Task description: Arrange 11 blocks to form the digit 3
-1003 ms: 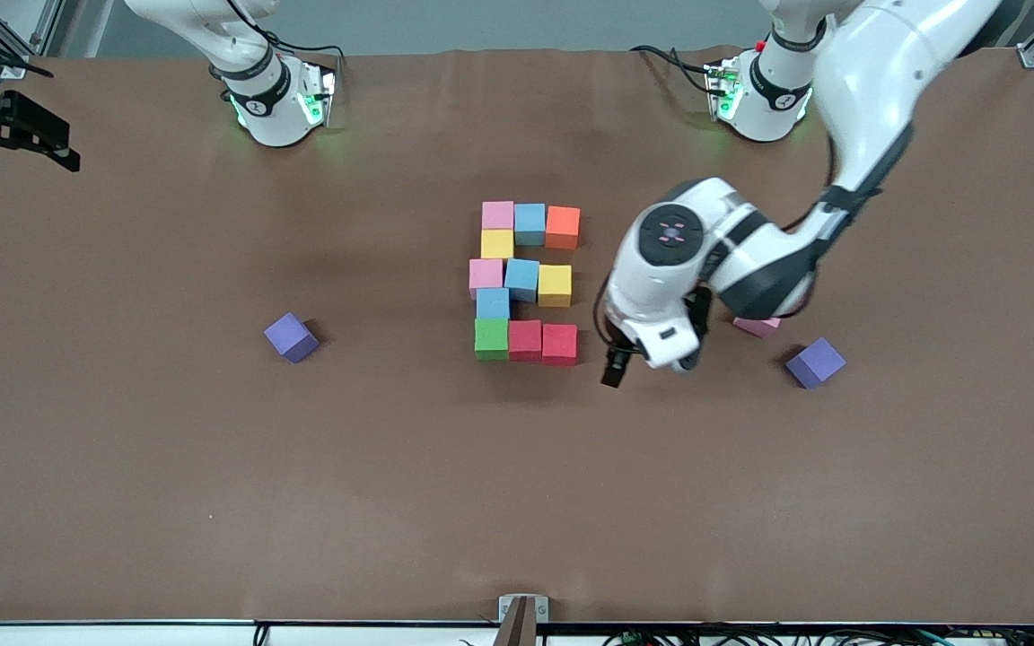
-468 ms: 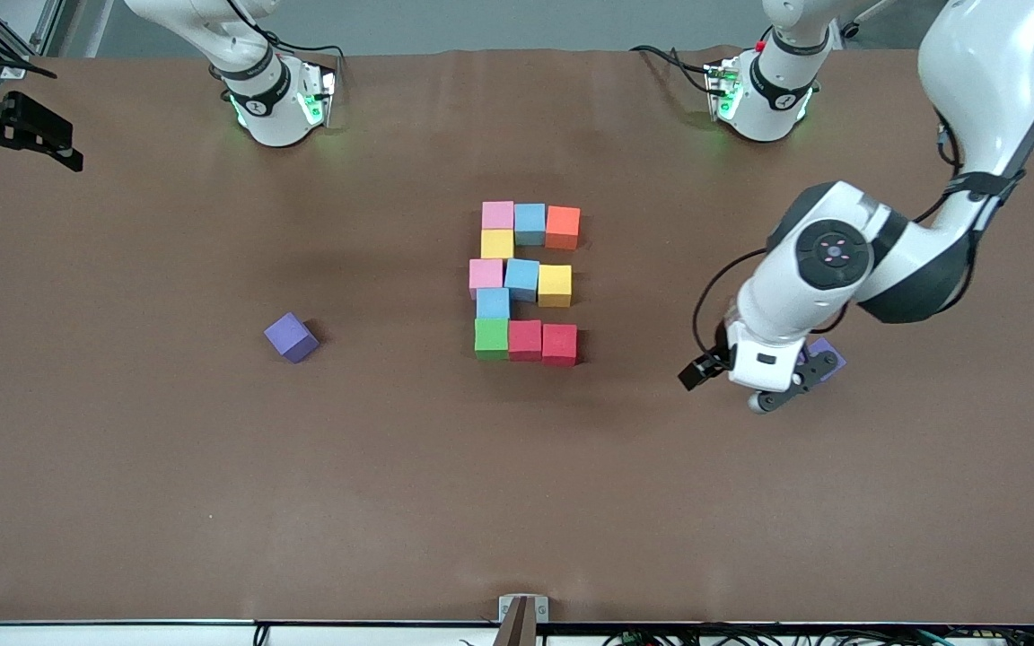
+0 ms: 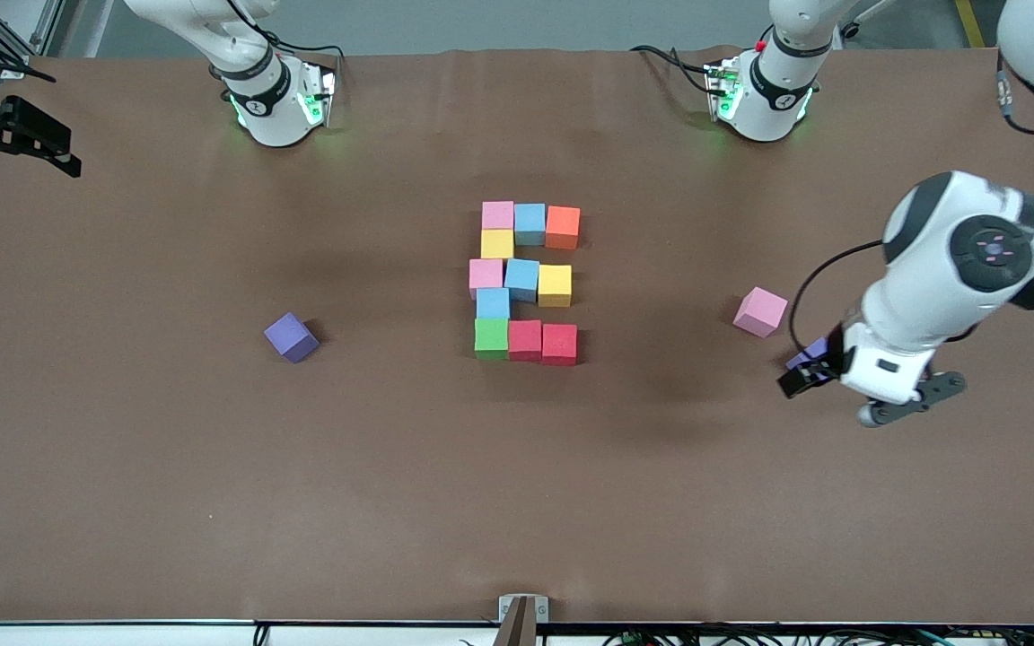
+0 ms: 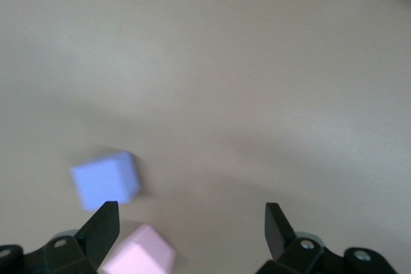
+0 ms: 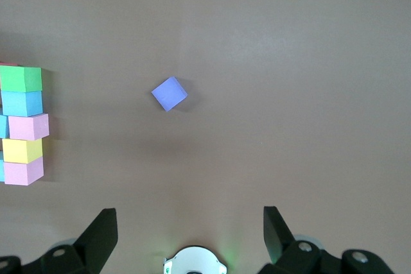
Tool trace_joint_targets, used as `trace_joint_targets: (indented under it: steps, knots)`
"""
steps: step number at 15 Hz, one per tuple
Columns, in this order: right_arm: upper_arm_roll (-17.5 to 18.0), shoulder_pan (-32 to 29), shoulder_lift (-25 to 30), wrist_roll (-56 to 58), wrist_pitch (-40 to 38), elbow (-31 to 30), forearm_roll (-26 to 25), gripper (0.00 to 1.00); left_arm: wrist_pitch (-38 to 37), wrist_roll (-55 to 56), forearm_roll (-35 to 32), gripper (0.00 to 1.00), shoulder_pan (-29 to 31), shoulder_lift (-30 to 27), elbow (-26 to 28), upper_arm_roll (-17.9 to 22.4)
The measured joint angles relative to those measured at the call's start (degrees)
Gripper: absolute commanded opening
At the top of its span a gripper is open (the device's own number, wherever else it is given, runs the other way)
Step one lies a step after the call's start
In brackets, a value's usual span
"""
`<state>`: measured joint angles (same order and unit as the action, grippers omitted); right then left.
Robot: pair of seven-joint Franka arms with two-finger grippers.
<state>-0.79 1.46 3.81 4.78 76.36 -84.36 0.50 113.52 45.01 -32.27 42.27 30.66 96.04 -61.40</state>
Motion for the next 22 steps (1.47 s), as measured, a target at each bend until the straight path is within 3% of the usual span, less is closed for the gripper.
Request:
trace_joint_targets:
  steps: [5,9,14,16,19,22]
  knots:
    - [-0.19,-0.02,0.00,-0.09,0.63,-0.07,-0.02,1.00,-6.40,-16.48,0.04,1.00,9.41,-2.28,-1.97,-2.68]
    - [-0.40,-0.03,0.00,-2.06,0.85,-0.08,-0.02,1.00,-7.31,-25.95,0.05,1.00,17.87,-2.34,-2.13,-6.30]
    - [-0.27,-0.01,0.00,-3.51,0.85,-0.09,-0.02,1.00,-7.55,-35.88,1.68,1.00,18.40,-2.36,-4.62,-4.95]
    - [-0.25,-0.01,0.00,-3.51,0.85,-0.10,-0.02,1.00,-9.59,-40.00,5.78,1.00,13.48,-2.75,-7.63,2.04]
    - [-0.22,-0.01,0.00,-3.48,0.84,-0.14,-0.02,1.00,-14.75,-43.29,12.50,1.00,0.34,-4.56,-14.64,16.55]
    - [-0.22,-0.02,0.00,-1.80,0.82,-0.19,-0.02,1.00,-16.55,-44.81,21.94,1.00,-15.95,-11.25,-16.80,35.46]
